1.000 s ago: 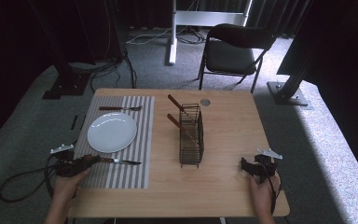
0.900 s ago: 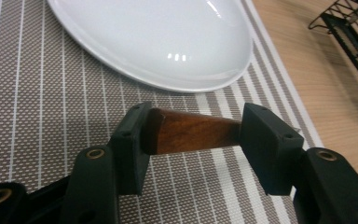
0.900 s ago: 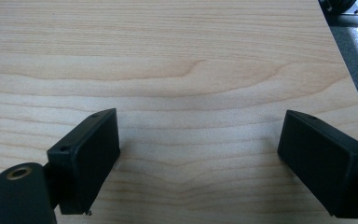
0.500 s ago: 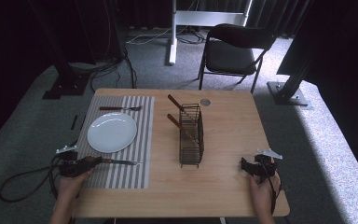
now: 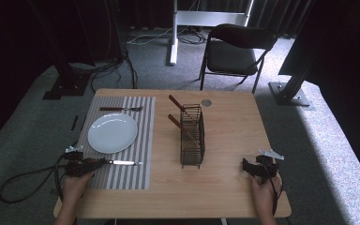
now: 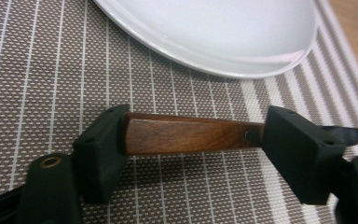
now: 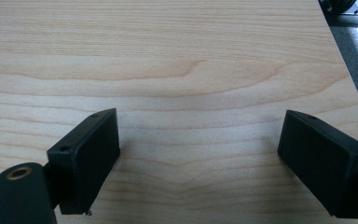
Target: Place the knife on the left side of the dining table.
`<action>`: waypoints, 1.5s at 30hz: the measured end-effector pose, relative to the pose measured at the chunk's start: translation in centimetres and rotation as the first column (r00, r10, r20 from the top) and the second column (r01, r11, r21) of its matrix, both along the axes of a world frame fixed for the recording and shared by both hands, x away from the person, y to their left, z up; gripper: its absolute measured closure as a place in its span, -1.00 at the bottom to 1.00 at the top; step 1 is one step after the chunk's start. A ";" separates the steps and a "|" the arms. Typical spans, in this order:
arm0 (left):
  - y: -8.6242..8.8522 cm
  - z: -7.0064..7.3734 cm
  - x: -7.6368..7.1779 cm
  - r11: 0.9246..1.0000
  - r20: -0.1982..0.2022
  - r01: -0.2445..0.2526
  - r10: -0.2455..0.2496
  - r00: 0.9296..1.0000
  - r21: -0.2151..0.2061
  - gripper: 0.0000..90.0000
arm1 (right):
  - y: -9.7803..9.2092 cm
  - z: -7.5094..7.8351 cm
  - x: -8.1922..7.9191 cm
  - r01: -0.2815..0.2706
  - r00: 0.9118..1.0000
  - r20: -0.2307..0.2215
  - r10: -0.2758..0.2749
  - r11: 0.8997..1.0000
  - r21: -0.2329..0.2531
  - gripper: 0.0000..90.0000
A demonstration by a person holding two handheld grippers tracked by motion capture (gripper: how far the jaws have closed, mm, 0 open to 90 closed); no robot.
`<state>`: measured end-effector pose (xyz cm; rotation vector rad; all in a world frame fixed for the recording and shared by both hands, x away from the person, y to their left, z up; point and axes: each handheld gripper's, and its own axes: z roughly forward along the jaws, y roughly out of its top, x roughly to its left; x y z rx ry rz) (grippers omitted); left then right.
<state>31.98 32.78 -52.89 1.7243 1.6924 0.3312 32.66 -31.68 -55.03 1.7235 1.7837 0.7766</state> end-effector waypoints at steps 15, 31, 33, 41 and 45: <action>-1.4 0.0 -0.3 0.990 0.028 -0.028 0.024 0.999 0.138 -0.77 | 0.0 0.0 0.0 0.000 1.000 0.000 0.000 1.000 0.000 -0.73; -1.3 1.1 -4.2 0.983 0.145 -0.094 0.071 0.987 0.156 -1.00 | 0.0 0.0 0.0 0.000 1.000 0.000 0.000 1.000 0.000 -0.73; -1.5 0.8 -4.7 0.979 0.136 -0.089 0.065 0.989 0.185 -1.00 | 0.0 0.0 0.0 0.000 1.000 0.000 0.000 1.000 0.000 -0.73; -1.8 -0.1 -6.2 0.973 0.146 -0.069 0.037 0.989 0.219 -1.00 | 0.0 0.0 0.0 0.000 1.000 0.000 0.000 1.000 0.000 -0.73; -1.9 -0.7 -6.4 0.972 0.139 -0.061 0.029 0.990 0.227 -1.00 | 0.0 0.0 0.0 0.000 1.000 0.000 0.000 1.000 0.000 -0.73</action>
